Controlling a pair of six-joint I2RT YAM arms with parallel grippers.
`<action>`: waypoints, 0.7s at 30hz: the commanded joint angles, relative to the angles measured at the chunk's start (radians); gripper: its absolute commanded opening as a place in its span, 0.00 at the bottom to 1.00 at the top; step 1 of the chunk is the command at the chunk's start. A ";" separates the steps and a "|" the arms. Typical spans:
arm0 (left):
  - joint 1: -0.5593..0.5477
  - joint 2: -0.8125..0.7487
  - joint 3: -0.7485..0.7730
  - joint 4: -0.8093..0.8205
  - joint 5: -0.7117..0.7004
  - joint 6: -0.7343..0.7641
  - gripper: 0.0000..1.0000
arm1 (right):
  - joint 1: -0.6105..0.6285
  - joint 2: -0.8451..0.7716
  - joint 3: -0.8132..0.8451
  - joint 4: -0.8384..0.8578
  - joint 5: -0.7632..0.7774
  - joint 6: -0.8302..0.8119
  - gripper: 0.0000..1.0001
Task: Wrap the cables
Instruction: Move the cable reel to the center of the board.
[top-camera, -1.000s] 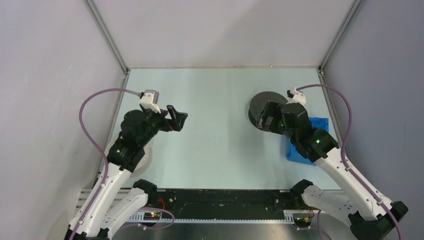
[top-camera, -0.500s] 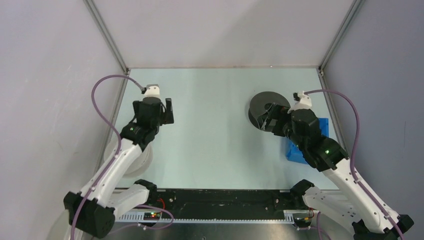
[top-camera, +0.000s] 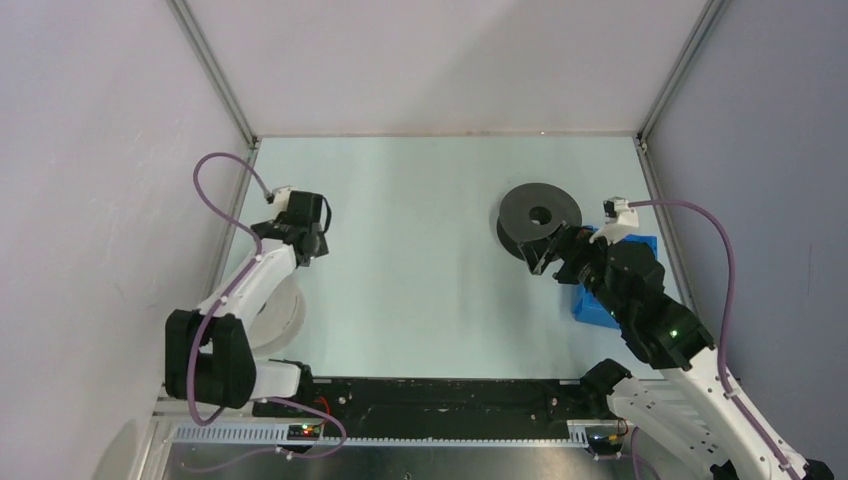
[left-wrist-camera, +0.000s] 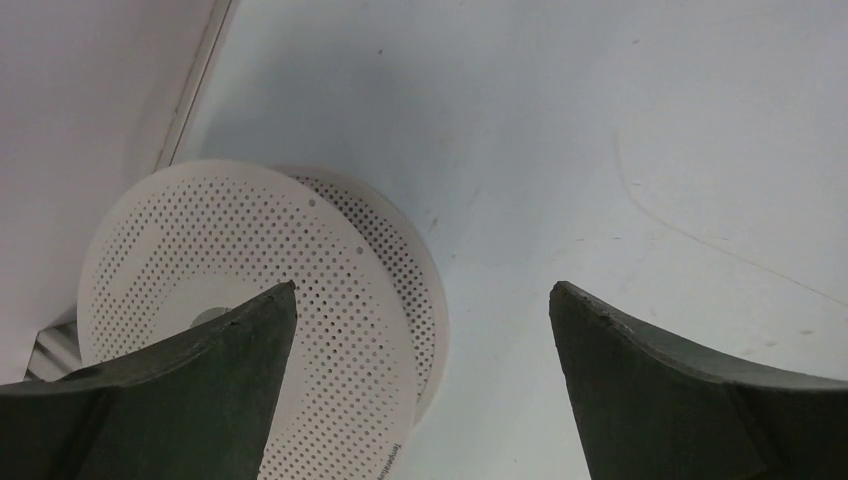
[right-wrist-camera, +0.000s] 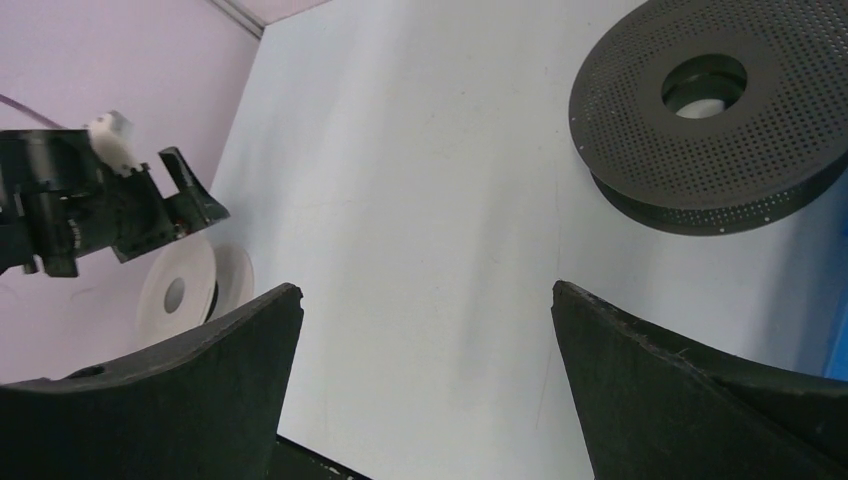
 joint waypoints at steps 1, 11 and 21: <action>0.051 0.032 0.024 -0.026 -0.029 -0.084 1.00 | -0.002 -0.028 -0.008 0.058 -0.022 -0.027 1.00; 0.145 0.165 0.056 -0.093 0.065 -0.187 1.00 | -0.003 -0.042 -0.034 0.026 0.004 -0.051 1.00; 0.219 0.146 0.030 -0.188 -0.041 -0.396 1.00 | -0.003 -0.042 -0.040 0.046 -0.019 -0.052 1.00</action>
